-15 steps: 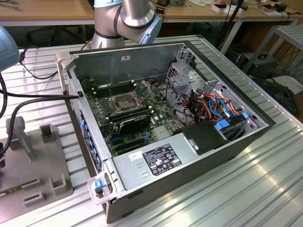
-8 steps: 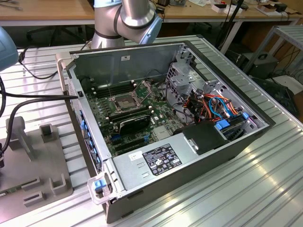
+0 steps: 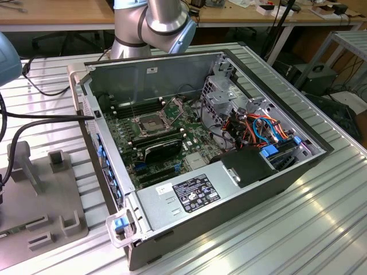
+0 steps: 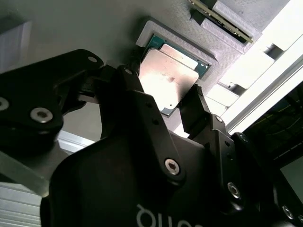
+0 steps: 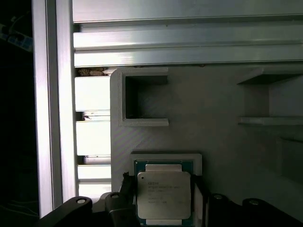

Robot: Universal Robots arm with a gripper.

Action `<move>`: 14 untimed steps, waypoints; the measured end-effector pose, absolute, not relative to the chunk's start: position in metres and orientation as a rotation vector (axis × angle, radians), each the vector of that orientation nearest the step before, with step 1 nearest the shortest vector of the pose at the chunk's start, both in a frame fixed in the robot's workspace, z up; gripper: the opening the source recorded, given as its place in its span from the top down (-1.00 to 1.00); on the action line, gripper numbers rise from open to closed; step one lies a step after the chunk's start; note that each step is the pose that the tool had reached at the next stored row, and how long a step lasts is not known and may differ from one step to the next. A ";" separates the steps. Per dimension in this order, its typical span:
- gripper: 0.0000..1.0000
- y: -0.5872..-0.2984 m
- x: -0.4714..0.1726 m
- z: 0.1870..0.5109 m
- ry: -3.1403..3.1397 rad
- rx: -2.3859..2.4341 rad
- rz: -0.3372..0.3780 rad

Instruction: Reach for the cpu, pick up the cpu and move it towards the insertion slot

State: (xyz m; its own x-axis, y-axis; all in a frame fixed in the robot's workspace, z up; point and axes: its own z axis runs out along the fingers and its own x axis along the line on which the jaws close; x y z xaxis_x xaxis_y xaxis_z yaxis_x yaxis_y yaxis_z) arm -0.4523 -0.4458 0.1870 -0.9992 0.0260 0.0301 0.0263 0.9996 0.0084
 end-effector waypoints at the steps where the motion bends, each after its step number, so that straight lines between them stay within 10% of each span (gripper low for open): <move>1: -0.12 -0.446 -0.452 0.187 -3.111 -0.041 -0.014; 14: -0.09 -0.446 -0.452 0.200 -3.111 -0.041 -0.014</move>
State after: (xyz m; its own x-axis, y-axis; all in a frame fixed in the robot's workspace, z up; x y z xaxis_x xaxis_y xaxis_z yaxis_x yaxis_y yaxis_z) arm -0.4523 -0.4458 0.1996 -0.9992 0.0260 0.0306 0.0263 0.9996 0.0083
